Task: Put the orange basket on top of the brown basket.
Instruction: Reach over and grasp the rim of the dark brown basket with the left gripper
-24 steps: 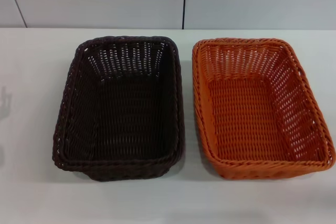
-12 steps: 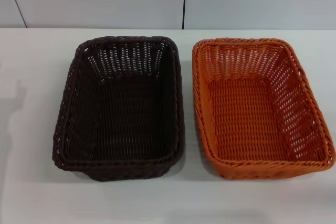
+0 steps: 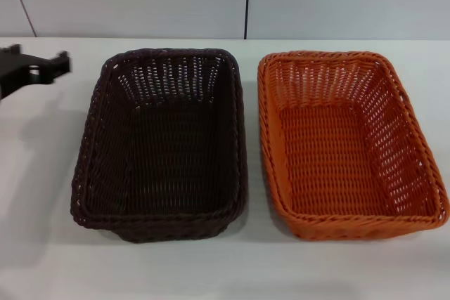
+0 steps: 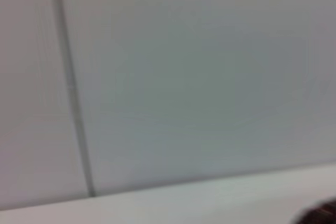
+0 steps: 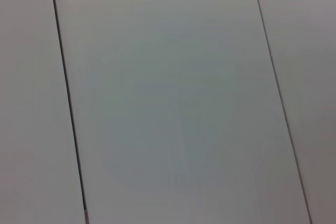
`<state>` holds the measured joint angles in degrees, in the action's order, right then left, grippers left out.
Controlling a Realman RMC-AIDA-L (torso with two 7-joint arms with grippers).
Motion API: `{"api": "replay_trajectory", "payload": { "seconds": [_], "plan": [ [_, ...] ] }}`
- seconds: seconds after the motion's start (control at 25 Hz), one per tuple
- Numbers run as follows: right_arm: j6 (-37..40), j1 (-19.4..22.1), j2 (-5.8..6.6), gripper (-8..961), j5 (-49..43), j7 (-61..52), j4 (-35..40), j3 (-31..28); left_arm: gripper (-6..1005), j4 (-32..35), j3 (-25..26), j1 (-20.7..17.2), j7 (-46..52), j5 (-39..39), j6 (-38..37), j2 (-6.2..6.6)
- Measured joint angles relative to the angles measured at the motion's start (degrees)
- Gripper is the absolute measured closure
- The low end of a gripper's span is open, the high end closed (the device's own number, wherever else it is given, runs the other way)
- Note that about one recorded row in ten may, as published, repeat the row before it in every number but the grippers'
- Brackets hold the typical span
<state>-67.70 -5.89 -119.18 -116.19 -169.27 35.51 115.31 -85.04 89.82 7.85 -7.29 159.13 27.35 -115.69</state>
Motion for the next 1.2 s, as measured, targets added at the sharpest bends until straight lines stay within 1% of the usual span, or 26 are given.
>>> {"api": "replay_trajectory", "payload": {
  "seconds": [0.04, 0.08, 0.12, 0.16, 0.24, 0.28, 0.32, 0.36, 0.48, 0.52, 0.56, 0.6, 0.68, 0.72, 0.76, 0.8, 1.2],
  "plan": [
    [0.02, -0.03, 0.00, 345, 0.01, 0.00, -0.11, 0.00, 201, -5.51, 1.92, 0.46, -4.24, -0.04, 9.63, -1.82],
    [0.02, -0.03, 0.00, 345, 0.01, 0.00, -0.11, 0.00, 201, -5.51, 1.92, 0.46, -4.24, -0.04, 9.63, -1.82],
    [0.07, -0.13, 0.00, 345, 0.01, 0.00, -0.28, 0.03, 201, -7.39, 2.39, 0.73, -5.13, -0.14, 12.90, -2.19],
    [0.07, -0.13, 0.00, 345, 0.01, 0.00, -0.28, 0.03, 201, -9.95, 2.68, 1.24, -5.74, -0.38, 17.76, -2.30],
    [0.38, -0.22, 0.00, 345, 0.01, 0.00, -0.73, 0.05, 200, -9.95, 2.68, 1.24, -5.74, -0.38, 17.76, -2.30],
    [0.38, -0.22, 0.00, 345, 0.01, 0.00, -0.73, 0.05, 200, -14.61, 2.74, 2.37, -5.61, -0.78, 26.75, -2.31],
    [0.73, -0.34, 0.00, 345, 0.01, 0.00, -0.86, 0.02, 200, -14.61, 2.74, 2.37, -5.61, -0.78, 26.75, -2.31],
    [0.84, -0.38, 0.00, 345, 0.01, 0.00, -0.88, 0.01, 200, -16.41, 2.72, 3.16, -5.24, -0.76, 31.15, -2.32],
    [1.10, -0.42, 0.00, 345, 0.00, 0.00, -0.92, 0.00, 200, -16.41, 2.72, 3.16, -5.24, -0.76, 31.15, -2.32],
    [1.28, -0.51, 0.02, 345, 0.01, 0.00, -1.14, -0.01, 200, -16.00, 2.69, 5.95, -4.18, -0.37, 37.95, -2.34],
    [1.28, -0.51, 0.02, 345, 0.01, 0.00, -1.14, -0.01, 200, -16.00, 2.69, 5.95, -4.18, -0.37, 37.95, -2.34],
    [1.37, -0.55, 0.04, 345, 0.01, 0.00, -1.23, -0.01, 200, -13.22, 2.51, 7.57, -3.76, -0.42, 39.17, -2.35],
    [1.49, -0.66, 0.08, 345, 0.01, 0.00, -1.30, -0.01, 199, -13.22, 2.51, 7.57, -3.76, -0.42, 39.17, -2.35],
    [1.53, -0.69, 0.09, 345, 0.00, 0.00, -1.42, -0.01, 199, -10.56, 2.29, 8.76, -3.73, -0.33, 39.28, -2.50],
    [1.53, -0.69, 0.09, 345, 0.00, 0.00, -1.42, -0.01, 199, -10.56, 2.29, 8.76, -3.73, -0.33, 39.28, -2.50],
    [1.53, -0.70, 0.09, 345, 0.01, 0.00, -1.53, -0.01, 199, -7.17, 2.10, 10.29, -3.70, -0.37, 39.26, -2.49],
    [1.53, -0.71, 0.09, 344, 0.00, 0.00, -2.26, 0.00, 198, -4.23, 2.04, 11.43, -3.67, -0.50, 39.23, -2.49]
  ]
}}
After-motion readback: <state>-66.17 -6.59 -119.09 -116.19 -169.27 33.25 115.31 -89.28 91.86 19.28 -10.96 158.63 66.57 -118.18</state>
